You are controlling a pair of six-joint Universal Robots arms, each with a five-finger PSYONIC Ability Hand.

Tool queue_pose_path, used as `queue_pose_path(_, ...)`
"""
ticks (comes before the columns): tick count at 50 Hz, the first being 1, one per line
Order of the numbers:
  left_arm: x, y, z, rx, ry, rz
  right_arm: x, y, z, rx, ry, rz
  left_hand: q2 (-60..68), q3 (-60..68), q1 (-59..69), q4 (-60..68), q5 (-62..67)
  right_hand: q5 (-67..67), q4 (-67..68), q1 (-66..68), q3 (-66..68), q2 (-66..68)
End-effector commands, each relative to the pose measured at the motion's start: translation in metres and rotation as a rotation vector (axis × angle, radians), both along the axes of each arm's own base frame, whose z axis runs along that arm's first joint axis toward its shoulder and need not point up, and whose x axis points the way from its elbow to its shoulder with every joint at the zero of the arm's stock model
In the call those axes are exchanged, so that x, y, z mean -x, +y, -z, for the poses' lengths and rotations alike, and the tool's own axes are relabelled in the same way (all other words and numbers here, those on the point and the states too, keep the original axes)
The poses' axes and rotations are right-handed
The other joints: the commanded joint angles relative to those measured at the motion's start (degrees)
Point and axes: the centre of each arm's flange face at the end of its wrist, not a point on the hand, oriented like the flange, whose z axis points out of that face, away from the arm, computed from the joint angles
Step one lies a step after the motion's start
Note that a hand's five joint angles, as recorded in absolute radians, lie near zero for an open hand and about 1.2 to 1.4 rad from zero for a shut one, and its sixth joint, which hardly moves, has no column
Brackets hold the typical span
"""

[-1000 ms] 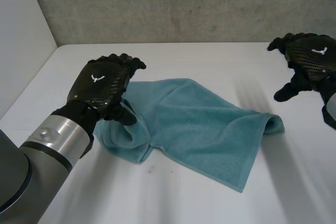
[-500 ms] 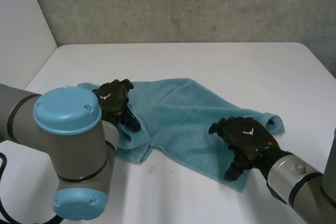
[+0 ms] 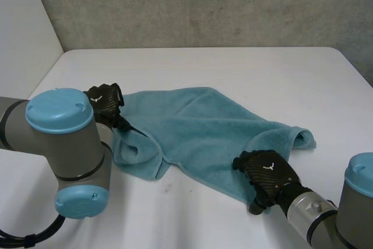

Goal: Fold the laundry

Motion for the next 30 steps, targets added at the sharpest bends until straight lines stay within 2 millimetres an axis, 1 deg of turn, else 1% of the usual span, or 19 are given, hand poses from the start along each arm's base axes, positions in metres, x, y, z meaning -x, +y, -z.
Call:
queue_pose_path(1,0.000,0.001,0.004,-0.011,-0.001,0.004,-0.002,-0.002,0.005,0.020,-0.004,-0.003,9.5,9.6,9.1,9.7,10.2,6.0,5.3,10.0,5.5,10.0)
queue_pose_path(10,-0.001,0.002,0.005,-0.014,-0.001,0.004,-0.001,-0.007,0.007,0.071,0.046,-0.016,8.8,8.9,8.4,9.0,9.5,6.5,5.8,10.5,6.0,10.6)
queue_pose_path(14,-0.001,0.002,0.005,-0.014,-0.001,0.004,0.001,-0.011,0.015,0.078,0.087,-0.006,8.5,8.6,8.1,8.7,9.2,6.5,5.8,10.5,6.0,10.6)
queue_pose_path(16,-0.001,0.002,0.005,-0.014,-0.001,0.002,0.001,-0.013,0.016,0.083,0.092,0.000,8.2,8.2,7.7,8.3,8.8,6.7,6.0,10.7,6.2,10.7)
queue_pose_path(24,-0.002,0.005,0.007,-0.025,-0.007,0.005,-0.001,-0.022,0.011,0.139,0.085,0.020,8.3,8.4,7.9,8.5,9.0,8.2,7.5,12.2,7.7,12.2)
queue_pose_path(30,-0.003,0.007,0.009,-0.029,-0.009,0.007,-0.002,-0.031,0.007,0.187,0.080,0.043,8.2,8.2,7.7,8.3,8.8,11.9,11.2,15.9,11.4,15.9)
